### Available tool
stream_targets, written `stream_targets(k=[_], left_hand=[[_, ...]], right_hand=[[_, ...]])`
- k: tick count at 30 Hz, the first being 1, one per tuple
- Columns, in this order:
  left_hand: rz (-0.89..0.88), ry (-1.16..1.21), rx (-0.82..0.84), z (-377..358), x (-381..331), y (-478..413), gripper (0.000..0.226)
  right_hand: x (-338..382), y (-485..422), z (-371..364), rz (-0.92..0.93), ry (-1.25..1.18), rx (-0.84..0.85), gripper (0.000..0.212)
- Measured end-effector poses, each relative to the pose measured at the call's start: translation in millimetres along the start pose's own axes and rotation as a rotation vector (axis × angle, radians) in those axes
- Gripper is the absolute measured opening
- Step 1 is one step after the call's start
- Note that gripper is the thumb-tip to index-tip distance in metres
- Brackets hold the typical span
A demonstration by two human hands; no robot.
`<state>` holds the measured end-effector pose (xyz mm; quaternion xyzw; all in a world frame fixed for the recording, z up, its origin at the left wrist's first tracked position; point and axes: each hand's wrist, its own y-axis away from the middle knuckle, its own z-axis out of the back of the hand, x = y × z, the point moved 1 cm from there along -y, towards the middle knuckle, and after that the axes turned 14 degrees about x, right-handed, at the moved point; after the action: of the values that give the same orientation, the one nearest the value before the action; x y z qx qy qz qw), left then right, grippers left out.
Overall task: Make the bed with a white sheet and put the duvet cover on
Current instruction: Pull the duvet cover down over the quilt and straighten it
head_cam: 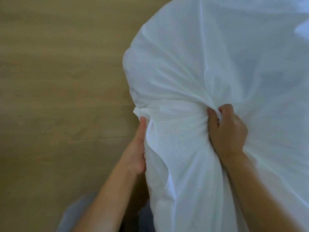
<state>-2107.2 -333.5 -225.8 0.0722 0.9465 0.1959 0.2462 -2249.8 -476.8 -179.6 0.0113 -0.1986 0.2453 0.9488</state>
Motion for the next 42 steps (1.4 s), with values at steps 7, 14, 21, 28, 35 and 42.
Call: stream_targets(k=[7,14,21,28,35,42], left_hand=[[-0.040,-0.099,0.080,34,-30,-45,0.059],[-0.162,0.039,-0.041,28,-48,-101,0.030],[-0.360,-0.222,-0.099,18,-88,-99,0.045],[-0.542,-0.762,-0.438,12,-141,-104,0.045],[-0.471,-0.599,-0.235,14,-108,-102,0.045],[-0.353,-0.466,-0.285,29,-85,-105,0.070]], right_hand=[[-4,-2,-19,0.058,0.008,-0.062,0.015],[0,-1,-24,0.099,0.039,-0.111,0.020],[37,-21,-5,0.062,-0.133,0.025,0.027],[85,-84,-28,-0.030,0.152,0.114,0.061],[73,-99,-51,0.114,0.420,0.275,0.031],[80,-105,-27,0.186,-0.193,0.155,0.025]])
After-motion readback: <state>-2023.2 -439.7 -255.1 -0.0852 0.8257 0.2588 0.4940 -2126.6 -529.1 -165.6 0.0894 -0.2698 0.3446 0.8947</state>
